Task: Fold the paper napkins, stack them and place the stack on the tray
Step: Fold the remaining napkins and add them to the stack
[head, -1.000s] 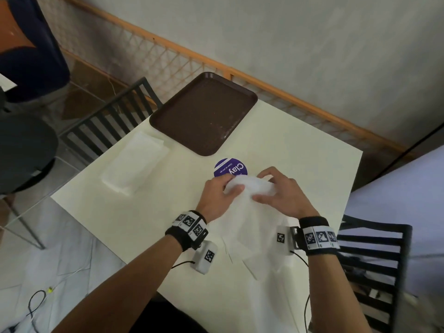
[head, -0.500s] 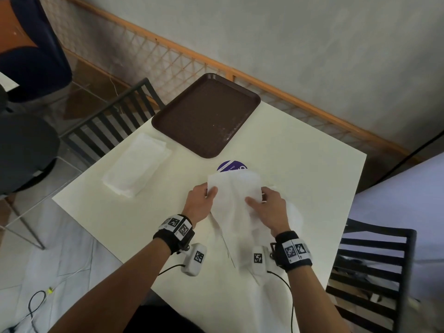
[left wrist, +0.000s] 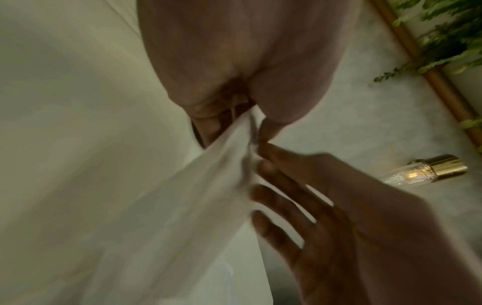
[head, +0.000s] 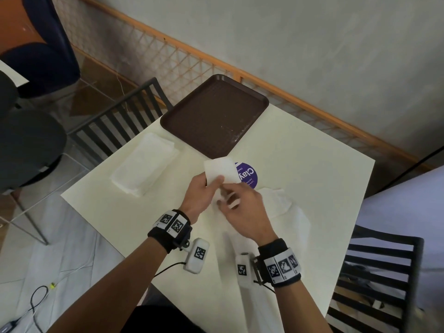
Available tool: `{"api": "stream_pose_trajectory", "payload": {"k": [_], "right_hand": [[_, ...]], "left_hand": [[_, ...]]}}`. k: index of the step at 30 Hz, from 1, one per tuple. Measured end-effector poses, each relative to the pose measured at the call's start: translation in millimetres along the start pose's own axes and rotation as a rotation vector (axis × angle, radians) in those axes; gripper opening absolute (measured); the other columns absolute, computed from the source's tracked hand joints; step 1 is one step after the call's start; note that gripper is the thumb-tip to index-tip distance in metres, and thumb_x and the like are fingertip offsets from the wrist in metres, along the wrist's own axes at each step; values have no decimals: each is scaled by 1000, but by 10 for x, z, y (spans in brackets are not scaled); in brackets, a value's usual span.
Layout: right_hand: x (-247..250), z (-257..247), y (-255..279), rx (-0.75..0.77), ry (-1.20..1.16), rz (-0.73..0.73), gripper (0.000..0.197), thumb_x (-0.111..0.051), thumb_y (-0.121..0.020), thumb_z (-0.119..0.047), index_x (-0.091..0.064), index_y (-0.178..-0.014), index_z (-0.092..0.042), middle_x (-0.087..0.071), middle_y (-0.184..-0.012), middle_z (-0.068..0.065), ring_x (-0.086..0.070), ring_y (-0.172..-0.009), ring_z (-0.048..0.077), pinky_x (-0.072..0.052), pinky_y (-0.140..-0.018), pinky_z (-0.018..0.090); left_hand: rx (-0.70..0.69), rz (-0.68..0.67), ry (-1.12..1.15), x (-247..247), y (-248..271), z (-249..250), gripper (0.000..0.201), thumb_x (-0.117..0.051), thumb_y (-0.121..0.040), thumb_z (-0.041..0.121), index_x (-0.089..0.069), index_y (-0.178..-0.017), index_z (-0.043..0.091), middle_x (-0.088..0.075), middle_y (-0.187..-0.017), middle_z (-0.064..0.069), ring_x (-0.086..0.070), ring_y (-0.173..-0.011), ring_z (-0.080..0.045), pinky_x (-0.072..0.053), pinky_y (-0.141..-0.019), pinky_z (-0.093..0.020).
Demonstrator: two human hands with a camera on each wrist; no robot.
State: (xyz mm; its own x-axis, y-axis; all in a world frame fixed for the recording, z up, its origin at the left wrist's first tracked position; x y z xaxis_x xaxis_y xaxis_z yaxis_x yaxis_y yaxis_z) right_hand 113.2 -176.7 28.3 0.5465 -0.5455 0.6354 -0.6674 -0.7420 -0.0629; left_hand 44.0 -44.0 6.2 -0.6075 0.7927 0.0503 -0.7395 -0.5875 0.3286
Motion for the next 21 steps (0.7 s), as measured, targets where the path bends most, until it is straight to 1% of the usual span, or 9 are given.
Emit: {"api": "stream_pose_trajectory", "payload": {"k": [1,3,5,6,9,12,15,18,21], "right_hand": [[106,28,-30,-23,-49,133,29,-76,-95,-31,-68,-122,-25,-68,-108,-11,-67,-90,8,-60,-82,31],[208,136,-74,-127,-166,292,26,-73,-100,-30,-58,-120,-23,-67,-111,-7,-68,-96,13,-56,-81,26],[121,170,-123,-211,-347,240,31,-71,-104,-33,-49,-124,-24,-72,-117,-5,-71,-103,16,-55,-84,24],[55,151,-135,-218,-419,195,33,-71,-105,-31,-47,-126,-26,-75,-116,-4,-74,-100,17,-57,-83,26],[-114,-42,-159,-109,-442,109,49,-74,-102,-19,-45,-138,-37,-77,-112,3,-73,-87,25,-61,-79,35],[-389,-320,-269,51,-328,37,48,-71,-103,-10,-59,-141,-37,-71,-129,-10,-72,-112,14,-64,-86,36],[-660,-467,-515,67,-323,101,36,-72,-103,-9,-71,-134,-26,-72,-130,-15,-71,-112,9,-64,-89,34],[-958,-578,-818,-14,-376,144,39,-75,-101,-12,-70,-138,-23,-70,-136,-9,-67,-111,-5,-59,-89,21],[-1342,-693,-1111,-99,-388,86,39,-79,-99,-20,-69,-137,-23,-70,-133,-8,-66,-101,-12,-54,-87,11]], "left_hand": [[-37,10,-30,72,-20,4,19,-61,-108,24,-75,-119,17,-81,-107,-3,-76,-106,-28,-60,-98,-54],[-46,6,-30,186,-46,5,21,-61,-108,22,-72,-125,16,-80,-113,-2,-75,-110,-26,-61,-98,-52],[-55,-14,4,288,-60,46,25,-61,-108,25,-71,-129,16,-79,-117,-2,-75,-111,-25,-60,-100,-54],[-58,-6,9,361,-66,77,26,-60,-109,26,-70,-130,16,-79,-118,-2,-75,-112,-24,-59,-101,-55],[-110,68,-40,645,-98,225,28,-57,-110,31,-69,-132,18,-77,-121,2,-73,-114,-18,-59,-103,-51],[-191,102,-158,954,-91,400,30,-57,-109,39,-67,-133,23,-75,-121,11,-71,-114,-6,-58,-105,-41],[-159,69,-221,1310,-125,358,38,-69,-100,49,-60,-134,35,-74,-119,17,-70,-109,2,-58,-97,-31],[-81,141,-254,1785,-200,193,59,-84,-92,29,-51,-141,38,-72,-112,8,-73,-95,-12,-62,-84,-32],[-96,246,-358,2239,-314,96,60,-79,-96,20,-48,-143,39,-69,-107,0,-69,-88,-17,-54,-74,-27]]}}
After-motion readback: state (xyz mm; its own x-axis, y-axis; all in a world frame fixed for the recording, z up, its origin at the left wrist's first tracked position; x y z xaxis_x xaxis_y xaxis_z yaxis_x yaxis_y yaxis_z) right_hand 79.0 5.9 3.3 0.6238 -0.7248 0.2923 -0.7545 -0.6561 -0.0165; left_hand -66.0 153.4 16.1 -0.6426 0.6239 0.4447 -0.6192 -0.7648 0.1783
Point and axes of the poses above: each hand's wrist, its own y-axis away from the middle knuckle, its own x-axis out of the back of the hand, z = x × y, the point moved 7 cm from there along -y, towards the middle knuckle
